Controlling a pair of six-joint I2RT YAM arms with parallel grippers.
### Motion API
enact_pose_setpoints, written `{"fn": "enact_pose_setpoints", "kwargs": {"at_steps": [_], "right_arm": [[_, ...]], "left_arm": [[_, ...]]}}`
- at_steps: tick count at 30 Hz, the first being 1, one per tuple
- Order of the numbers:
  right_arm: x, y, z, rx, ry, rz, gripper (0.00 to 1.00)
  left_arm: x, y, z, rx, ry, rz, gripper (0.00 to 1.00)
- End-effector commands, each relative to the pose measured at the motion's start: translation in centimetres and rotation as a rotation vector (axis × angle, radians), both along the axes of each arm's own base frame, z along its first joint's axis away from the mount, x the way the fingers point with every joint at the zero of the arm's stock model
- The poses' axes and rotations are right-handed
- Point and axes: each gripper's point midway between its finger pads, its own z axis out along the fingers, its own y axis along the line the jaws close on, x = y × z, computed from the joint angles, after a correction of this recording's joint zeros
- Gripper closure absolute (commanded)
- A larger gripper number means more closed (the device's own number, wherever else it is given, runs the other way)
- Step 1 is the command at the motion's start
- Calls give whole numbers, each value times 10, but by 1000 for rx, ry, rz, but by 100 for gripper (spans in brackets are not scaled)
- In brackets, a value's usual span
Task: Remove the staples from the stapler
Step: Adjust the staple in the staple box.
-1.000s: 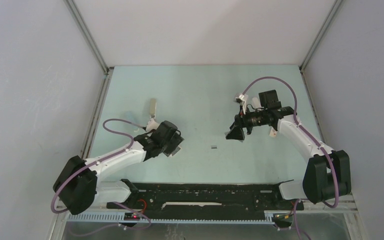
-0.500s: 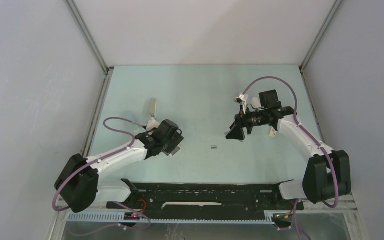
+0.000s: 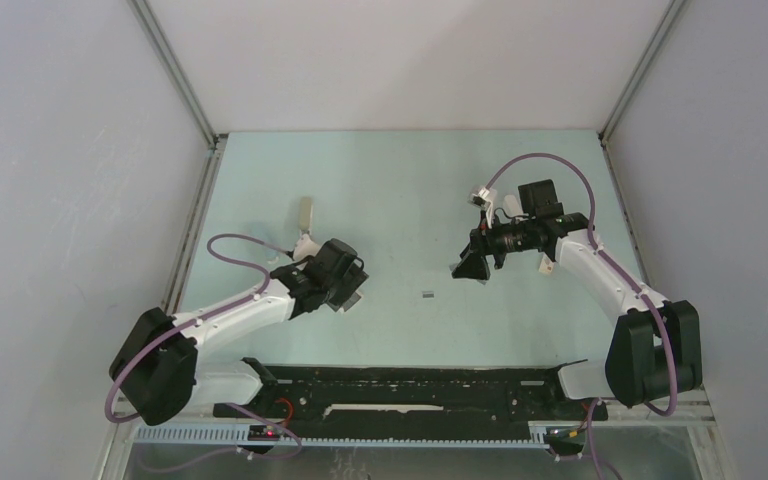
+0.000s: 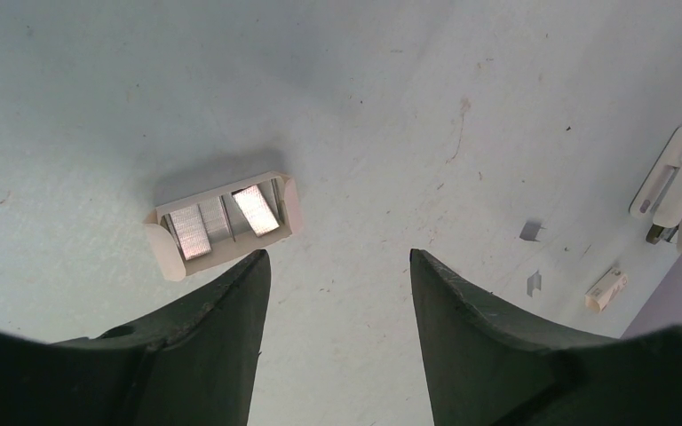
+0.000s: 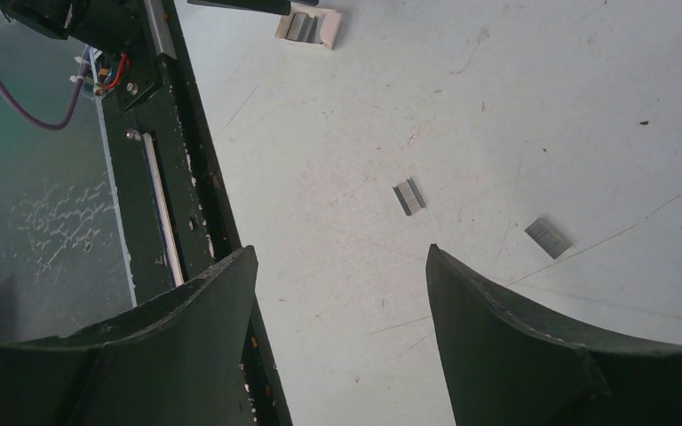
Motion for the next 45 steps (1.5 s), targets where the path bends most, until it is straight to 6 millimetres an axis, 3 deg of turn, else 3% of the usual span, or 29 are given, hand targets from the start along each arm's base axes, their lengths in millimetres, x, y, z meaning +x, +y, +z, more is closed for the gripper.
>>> {"fn": "enact_pose_setpoints", "kwargs": {"at_steps": [1, 45], "right_arm": [[0, 1, 13, 32, -37, 2, 21], [1, 0, 12, 30, -30, -2, 21]], "left_arm": [[13, -7, 18, -15, -59, 7, 35], [15, -8, 11, -22, -51, 11, 35]]}}
